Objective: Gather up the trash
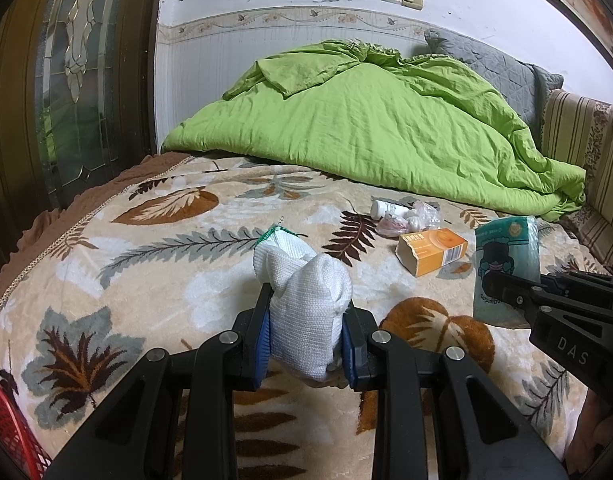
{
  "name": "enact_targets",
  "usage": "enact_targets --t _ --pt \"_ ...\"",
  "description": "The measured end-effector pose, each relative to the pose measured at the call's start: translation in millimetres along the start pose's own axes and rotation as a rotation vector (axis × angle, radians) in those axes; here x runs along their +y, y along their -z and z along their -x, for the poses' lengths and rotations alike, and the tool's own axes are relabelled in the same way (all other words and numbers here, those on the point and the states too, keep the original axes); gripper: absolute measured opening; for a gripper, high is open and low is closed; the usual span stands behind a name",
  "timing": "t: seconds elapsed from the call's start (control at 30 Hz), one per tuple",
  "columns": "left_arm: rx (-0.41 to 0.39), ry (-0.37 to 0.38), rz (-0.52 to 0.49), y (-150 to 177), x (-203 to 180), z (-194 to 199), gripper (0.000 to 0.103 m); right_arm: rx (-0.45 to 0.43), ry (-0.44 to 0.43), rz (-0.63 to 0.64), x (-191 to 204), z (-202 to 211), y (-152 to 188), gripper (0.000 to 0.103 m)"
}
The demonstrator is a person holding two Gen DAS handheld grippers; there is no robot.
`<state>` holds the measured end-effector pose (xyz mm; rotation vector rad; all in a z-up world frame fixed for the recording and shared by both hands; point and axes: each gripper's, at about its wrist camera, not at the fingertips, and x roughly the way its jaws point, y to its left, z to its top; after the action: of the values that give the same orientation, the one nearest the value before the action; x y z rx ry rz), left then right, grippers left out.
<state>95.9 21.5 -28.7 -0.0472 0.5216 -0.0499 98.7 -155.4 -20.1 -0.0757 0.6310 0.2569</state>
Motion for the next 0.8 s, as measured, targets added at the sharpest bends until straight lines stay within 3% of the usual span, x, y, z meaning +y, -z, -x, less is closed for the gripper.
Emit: enact_targets --t 0.33,0.63,0.8 --pt "0.031 -0.01 0.008 -10 3 4 0.027 -0.003 -0.009 -0.018 -3 0 -2 0.014" --pt "0.03 -0.01 0.027 -19 13 22 0.027 -0.019 -0.078 -0.052 -6 4 -3 0.014" --pt "0.04 -0.061 0.026 -24 24 41 0.027 -0.042 -0.121 -0.048 -2 13 -2 0.014"
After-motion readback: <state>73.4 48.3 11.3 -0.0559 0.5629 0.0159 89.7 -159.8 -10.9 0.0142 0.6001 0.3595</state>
